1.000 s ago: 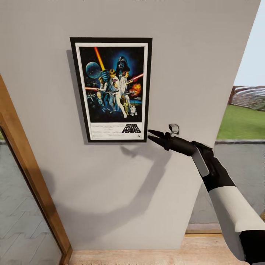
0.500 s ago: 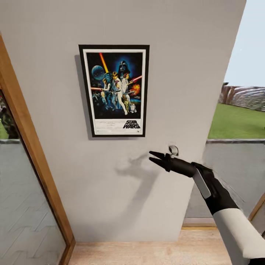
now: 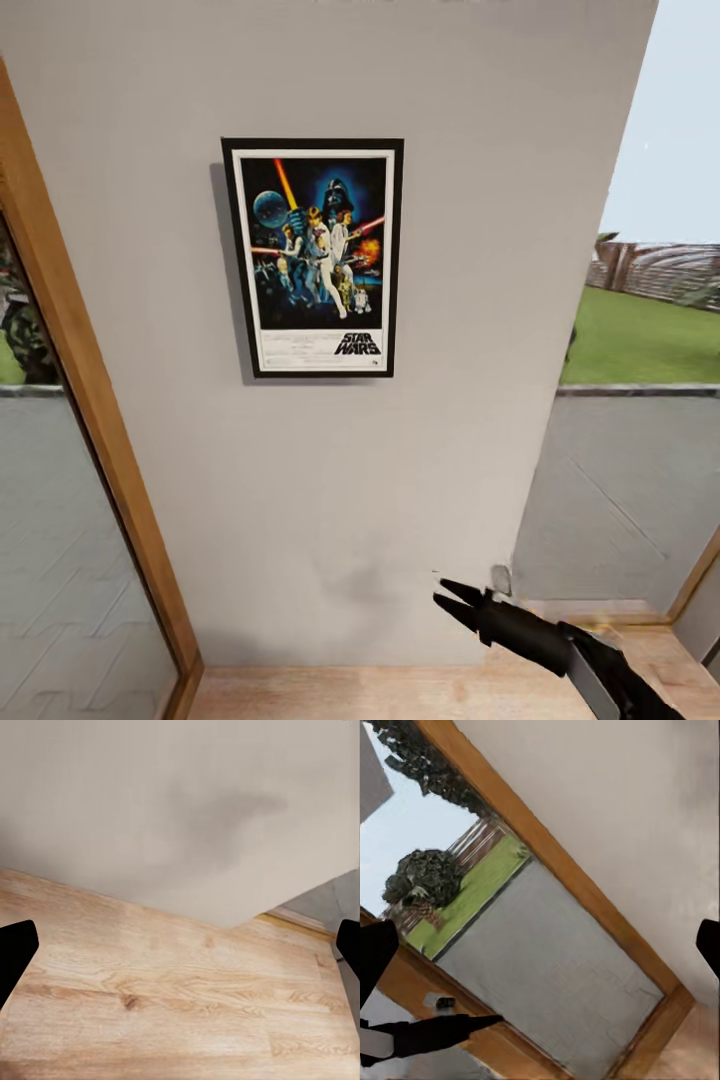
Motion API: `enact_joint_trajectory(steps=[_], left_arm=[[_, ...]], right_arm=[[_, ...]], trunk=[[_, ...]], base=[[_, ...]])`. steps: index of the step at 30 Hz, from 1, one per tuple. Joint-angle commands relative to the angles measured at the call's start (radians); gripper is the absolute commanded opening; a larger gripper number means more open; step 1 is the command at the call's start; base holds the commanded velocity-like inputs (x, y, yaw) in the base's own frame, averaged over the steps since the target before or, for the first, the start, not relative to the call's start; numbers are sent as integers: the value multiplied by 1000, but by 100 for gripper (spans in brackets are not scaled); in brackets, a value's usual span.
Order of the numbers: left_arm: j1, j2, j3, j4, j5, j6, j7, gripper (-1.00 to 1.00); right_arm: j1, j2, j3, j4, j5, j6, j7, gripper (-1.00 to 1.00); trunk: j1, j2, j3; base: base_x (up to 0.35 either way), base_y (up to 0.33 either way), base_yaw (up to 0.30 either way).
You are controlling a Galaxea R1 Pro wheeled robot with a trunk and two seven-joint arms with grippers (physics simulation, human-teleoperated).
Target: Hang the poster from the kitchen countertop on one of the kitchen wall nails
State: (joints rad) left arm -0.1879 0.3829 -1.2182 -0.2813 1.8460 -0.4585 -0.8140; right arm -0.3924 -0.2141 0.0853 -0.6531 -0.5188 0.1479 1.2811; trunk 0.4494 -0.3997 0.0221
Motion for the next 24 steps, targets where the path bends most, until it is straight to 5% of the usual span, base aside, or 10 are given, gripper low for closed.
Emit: enact_joint_trajectory(steps=[1,6,16,21,23,24], left_arm=[[-1,1,-9,-1,10,-3,-2,100],[-1,-2,-10,-1,11,-3,-1,100],[-1,-7,-10,-1,11,-3,53,100],[-1,-7,-10,-1,11,-3,67,100],[-1,-7,-10,-1,12,-3,69,100],[-1,-7,-9,-1,12,-3,70,100]], right_arm=[[2,-11,6,104,1,-41,1,100],[6,-36,8,323,40,-139,-4,100],[9,-60,12,564,55,-263,-101,100],[14,-60,18,664,56,-342,-295,100],[22,-56,21,677,57,-355,-421,100],[30,-48,22,684,57,-362,-552,100]], trunk=[[1,0,2],[1,0,10],[1,0,27],[1,0,35],[1,0,38],[1,0,40]], base=[[0,0,0],[0,0,0],[0,0,0],[0,0,0],[0,0,0],[0,0,0]])
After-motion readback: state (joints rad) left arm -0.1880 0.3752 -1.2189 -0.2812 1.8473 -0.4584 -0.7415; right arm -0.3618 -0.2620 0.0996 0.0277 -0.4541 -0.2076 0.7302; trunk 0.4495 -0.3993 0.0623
